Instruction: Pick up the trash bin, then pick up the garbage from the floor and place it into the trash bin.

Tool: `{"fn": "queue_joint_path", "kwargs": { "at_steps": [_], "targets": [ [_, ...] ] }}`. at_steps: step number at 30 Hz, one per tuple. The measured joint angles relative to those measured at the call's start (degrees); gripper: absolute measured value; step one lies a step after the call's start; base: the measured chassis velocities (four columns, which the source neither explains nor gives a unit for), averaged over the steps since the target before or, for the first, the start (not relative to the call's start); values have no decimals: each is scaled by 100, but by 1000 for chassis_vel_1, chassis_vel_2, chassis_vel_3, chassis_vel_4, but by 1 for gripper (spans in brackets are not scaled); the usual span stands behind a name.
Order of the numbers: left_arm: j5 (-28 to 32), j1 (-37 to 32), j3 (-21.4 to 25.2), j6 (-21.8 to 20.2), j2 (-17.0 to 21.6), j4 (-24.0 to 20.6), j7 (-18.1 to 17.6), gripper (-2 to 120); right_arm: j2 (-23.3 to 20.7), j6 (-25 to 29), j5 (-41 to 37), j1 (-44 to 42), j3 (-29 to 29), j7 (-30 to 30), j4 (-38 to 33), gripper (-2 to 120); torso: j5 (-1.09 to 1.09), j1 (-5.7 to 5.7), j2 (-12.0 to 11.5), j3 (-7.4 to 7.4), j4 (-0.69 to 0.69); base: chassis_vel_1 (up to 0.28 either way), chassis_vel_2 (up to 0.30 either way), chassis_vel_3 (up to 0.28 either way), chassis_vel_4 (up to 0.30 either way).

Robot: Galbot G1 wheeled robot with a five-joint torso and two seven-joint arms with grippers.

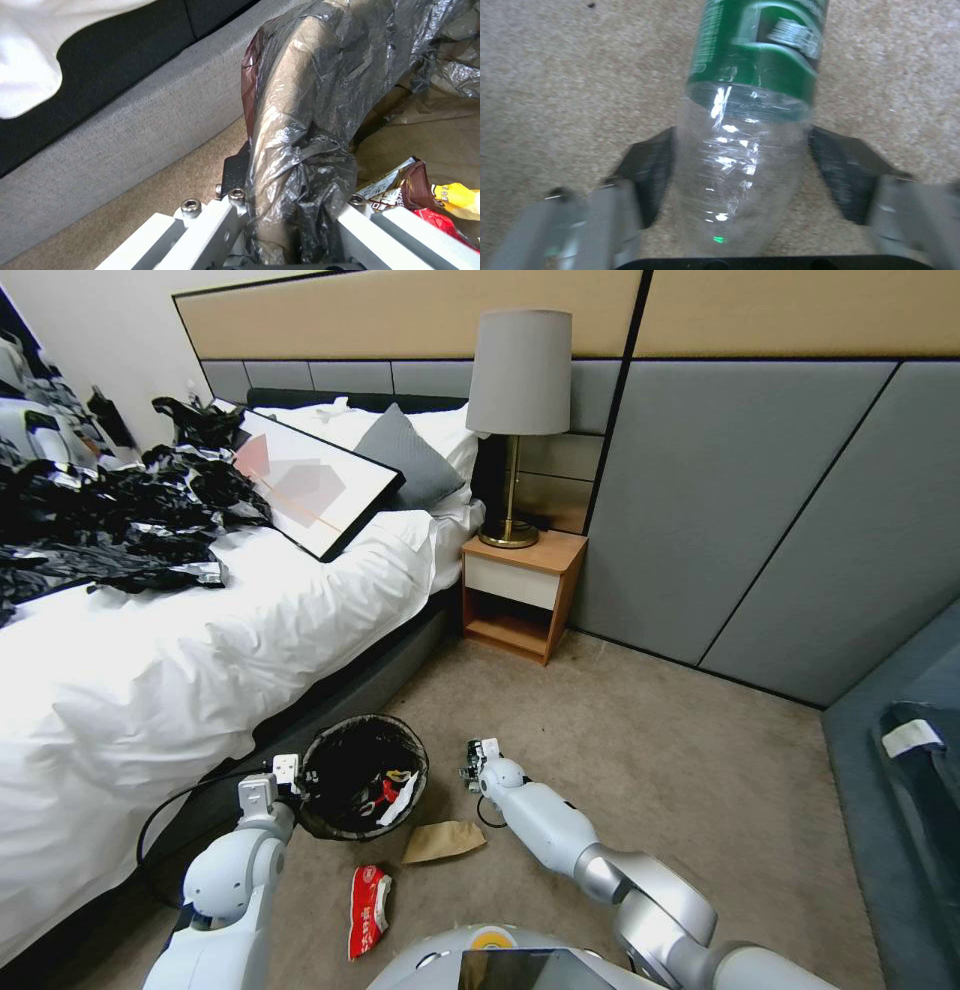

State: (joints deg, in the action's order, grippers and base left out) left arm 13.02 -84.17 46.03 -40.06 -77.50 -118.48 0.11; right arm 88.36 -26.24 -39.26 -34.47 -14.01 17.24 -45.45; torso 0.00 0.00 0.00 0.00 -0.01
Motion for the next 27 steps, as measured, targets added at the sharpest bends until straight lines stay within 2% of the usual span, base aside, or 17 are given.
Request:
{"fn": "queue_joint_path", "kwargs": {
  "at_steps": [2,4,6,12,27],
  "targets": [
    [0,11,-10,0,4,3,0,0,-16,-7,-5,-1,2,-6,-3,49,0,0,0,0,0,0,0,0,0],
    [-1,12,-13,0,10,5,0,0,-25,-8,-11,-1,3,-9,-11,45,0,0,0,0,0,0,0,0,0],
    [-1,16,-12,0,25,14,2,0,-35,-13,-20,1,-2,-18,-20,36,0,0,0,0,0,0,0,0,0],
    [-1,19,-4,0,32,18,9,0,-38,-14,-24,1,-5,-45,-32,25,0,0,0,0,1,0,0,0,0],
    [-18,27,-7,3,12,32,12,0,-96,-18,-44,1,0,-51,-53,25,0,0,0,0,1,0,0,0,0]
  ]
}}
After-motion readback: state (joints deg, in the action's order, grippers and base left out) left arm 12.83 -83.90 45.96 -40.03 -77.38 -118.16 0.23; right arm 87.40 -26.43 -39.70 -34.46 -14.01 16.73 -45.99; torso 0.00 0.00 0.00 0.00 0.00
